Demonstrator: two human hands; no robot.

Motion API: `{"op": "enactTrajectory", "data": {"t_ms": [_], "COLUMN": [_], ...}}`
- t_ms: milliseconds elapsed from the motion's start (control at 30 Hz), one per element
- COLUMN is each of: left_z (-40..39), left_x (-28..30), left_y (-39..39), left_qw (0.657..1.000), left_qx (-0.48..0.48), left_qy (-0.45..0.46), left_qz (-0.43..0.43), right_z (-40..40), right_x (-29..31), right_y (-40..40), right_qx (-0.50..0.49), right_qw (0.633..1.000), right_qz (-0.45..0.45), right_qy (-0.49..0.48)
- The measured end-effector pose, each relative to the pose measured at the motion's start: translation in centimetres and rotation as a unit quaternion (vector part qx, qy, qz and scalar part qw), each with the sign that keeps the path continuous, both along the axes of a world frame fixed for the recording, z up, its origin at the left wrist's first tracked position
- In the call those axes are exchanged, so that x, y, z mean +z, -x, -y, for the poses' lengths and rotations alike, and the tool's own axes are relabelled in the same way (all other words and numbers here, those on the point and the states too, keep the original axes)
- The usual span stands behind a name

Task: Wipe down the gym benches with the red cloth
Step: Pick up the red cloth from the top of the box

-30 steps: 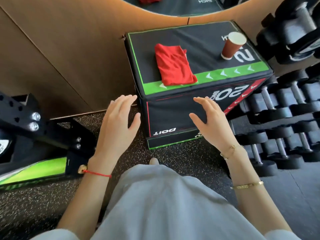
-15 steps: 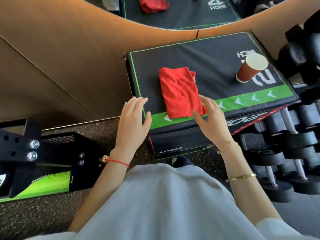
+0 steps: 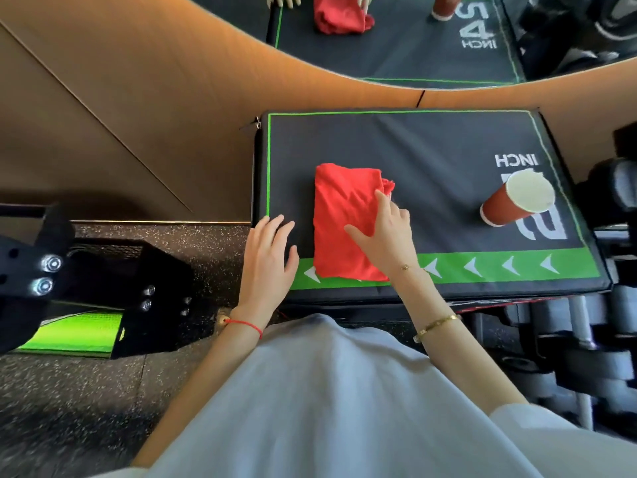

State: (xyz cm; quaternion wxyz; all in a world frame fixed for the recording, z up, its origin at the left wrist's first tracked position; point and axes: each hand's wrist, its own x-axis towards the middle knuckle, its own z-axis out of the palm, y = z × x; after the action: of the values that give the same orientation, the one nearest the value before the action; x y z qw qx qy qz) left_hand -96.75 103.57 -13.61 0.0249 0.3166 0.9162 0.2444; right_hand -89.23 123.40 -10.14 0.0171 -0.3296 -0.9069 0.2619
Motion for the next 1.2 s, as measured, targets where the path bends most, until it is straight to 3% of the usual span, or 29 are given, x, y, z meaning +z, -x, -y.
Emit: {"op": "enactTrajectory", "data": {"t_ms": [200,467,767,1200], "left_z": [-0.5,-0.8,-1.2,-1.2], "left_x": [-0.5,-0.5,0.3,2.5], "left_y": [-0.4,-0.9,-0.9,-0.3], "left_qw": [1.0,1.0,1.0,0.994], "left_qx": [0.02,0.024,0.018,-0.105], "left_qy": [-0.001,0.008,0.007,-0.023], "left_qz": [-0.001,-0.007,-0.006,0.015], "right_z": [0.6,1.2,-0.5,0.8], "right_x": [-1.0,-0.7,-0.2,1.8], "right_y": [0.5,1.2,-0.1,-5.7], "right_qx": [0.0,0.046,0.038,-0.061], "right_qw": [0.997,0.997,0.993,0.977], "right_qz": [0.025,-0.035,-0.093,-0.195], "right_qy": [-0.07,0.058,0.063,0.059]}}
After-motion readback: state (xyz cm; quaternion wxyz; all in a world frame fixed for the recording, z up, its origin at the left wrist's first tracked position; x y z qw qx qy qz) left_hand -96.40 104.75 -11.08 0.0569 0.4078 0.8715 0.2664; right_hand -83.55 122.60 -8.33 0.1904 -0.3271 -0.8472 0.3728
